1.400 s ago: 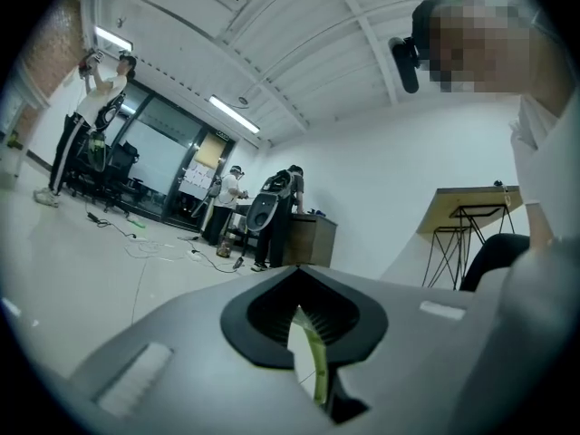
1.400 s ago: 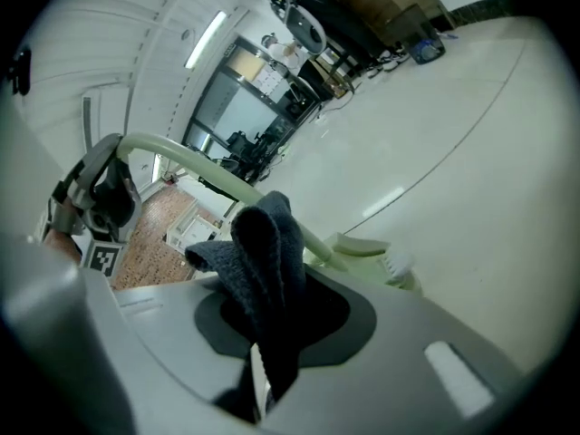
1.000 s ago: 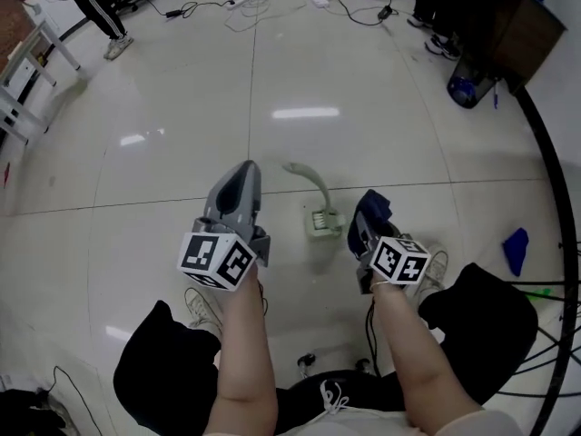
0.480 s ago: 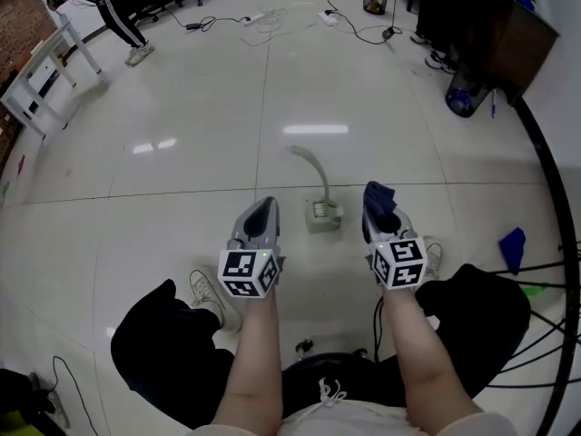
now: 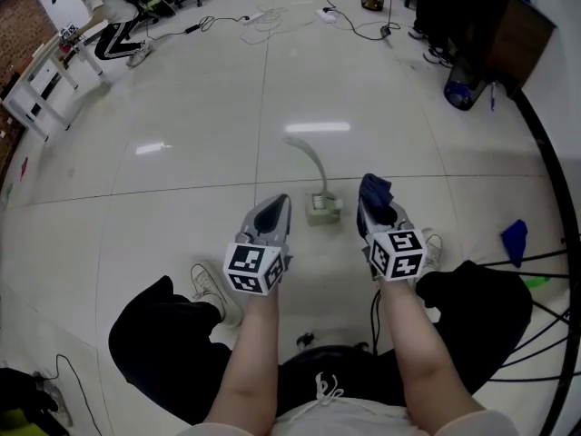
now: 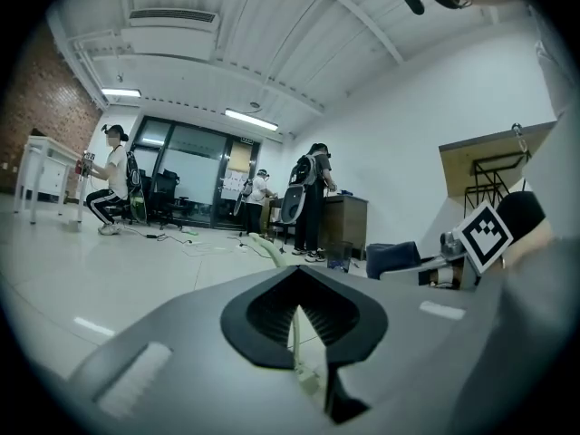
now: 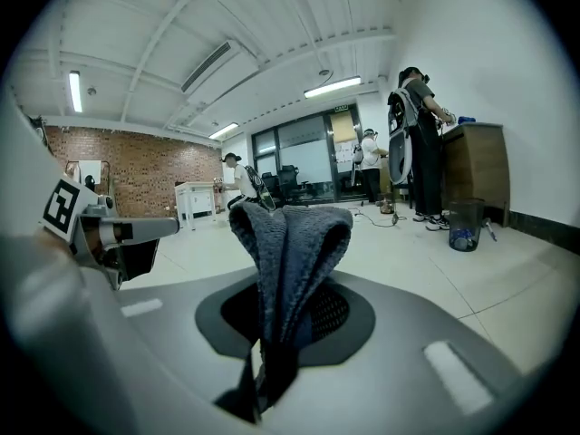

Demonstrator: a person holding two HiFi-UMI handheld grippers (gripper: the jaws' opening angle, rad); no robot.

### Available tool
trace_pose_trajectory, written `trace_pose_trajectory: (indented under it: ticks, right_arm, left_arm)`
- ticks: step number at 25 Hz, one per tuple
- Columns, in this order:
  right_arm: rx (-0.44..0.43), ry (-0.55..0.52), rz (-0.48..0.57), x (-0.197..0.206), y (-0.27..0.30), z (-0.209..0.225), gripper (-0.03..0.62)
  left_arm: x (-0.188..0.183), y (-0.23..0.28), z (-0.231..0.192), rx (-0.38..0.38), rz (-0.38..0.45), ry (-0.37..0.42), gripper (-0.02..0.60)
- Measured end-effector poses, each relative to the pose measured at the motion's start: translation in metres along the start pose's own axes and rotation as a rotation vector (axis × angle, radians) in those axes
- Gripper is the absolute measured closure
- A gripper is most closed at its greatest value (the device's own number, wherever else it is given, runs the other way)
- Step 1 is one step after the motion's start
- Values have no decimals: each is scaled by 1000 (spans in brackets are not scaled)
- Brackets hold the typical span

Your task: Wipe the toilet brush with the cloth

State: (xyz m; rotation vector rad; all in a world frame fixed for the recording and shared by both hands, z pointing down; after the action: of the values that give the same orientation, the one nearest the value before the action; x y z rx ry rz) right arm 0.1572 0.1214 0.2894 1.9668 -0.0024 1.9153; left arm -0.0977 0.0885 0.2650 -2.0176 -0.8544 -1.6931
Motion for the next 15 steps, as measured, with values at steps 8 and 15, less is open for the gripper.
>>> trace_pose_trajectory:
  ticks: [8,15]
  right_arm:
    - [0,15,-15,5,-1,-1,532]
    - [-3,71,-7,10,-1,0,533]
  left_arm:
    - [-1,0,-4,7,61,-78,575]
    - [3,6,7,84,41,-53,575]
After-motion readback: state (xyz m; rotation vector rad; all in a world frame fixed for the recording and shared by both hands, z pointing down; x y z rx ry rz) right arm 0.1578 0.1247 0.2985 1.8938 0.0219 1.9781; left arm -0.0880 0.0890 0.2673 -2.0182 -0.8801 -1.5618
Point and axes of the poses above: the fingertips, and each gripper's own axes: y forward along the fingers, z to its right, x out of its underside, the point moved 9 cm from there along -y, backward along the fingers, and after that the axes turned 6 degrees about -y, right-handed, at the moved point
